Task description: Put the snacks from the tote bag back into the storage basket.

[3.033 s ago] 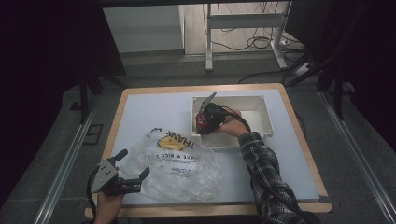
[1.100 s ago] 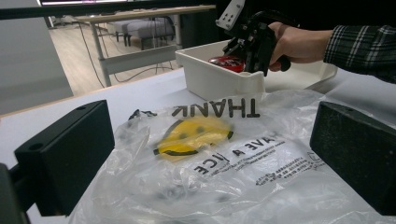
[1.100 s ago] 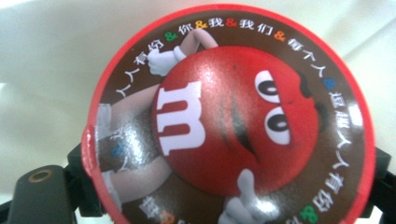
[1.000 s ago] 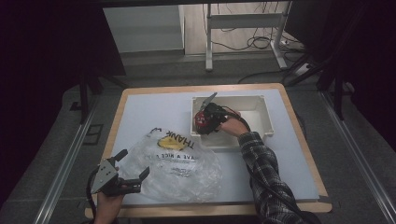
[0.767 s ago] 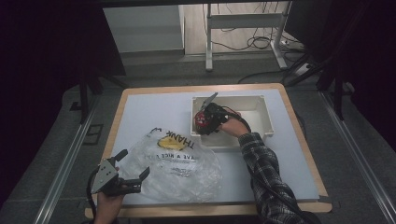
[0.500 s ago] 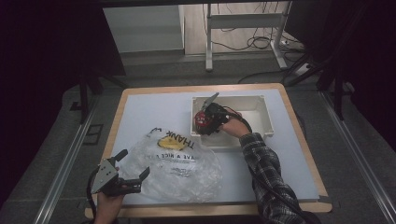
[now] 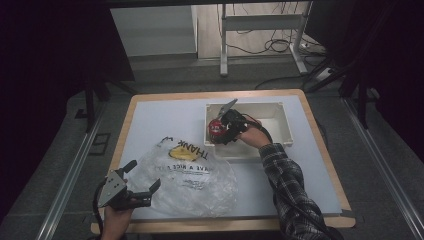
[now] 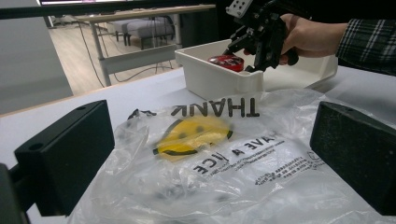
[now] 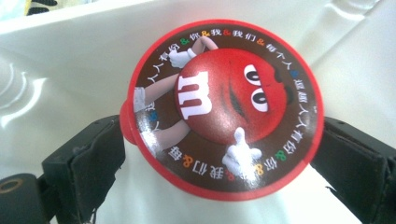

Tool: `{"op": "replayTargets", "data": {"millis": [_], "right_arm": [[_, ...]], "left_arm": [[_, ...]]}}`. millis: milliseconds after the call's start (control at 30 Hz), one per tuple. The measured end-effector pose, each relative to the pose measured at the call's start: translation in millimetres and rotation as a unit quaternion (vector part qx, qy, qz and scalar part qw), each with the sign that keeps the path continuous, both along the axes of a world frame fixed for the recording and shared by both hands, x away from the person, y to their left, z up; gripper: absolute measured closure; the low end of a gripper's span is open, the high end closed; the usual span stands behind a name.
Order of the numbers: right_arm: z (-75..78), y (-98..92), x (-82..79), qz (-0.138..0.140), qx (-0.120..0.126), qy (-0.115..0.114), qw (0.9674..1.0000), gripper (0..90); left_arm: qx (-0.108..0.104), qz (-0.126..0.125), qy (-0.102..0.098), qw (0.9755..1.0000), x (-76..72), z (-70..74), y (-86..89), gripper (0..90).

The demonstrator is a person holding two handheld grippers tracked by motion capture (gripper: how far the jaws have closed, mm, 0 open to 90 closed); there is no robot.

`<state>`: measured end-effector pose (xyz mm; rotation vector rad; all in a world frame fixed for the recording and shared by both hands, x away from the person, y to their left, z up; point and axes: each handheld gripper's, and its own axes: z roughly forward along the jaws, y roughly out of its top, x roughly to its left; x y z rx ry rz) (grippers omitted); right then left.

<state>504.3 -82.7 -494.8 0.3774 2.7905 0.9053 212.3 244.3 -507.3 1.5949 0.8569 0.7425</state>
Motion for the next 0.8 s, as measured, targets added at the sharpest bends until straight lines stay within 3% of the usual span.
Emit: {"op": "replayTargets", "data": {"millis": [800], "right_arm": [[4.4,-11.0,-12.1,-0.015,0.012,-0.005,0.9998,5.3]], "left_arm": [[0.002,0.0,0.001,1.0,0.1,-0.5,-0.5,0.0]]}}
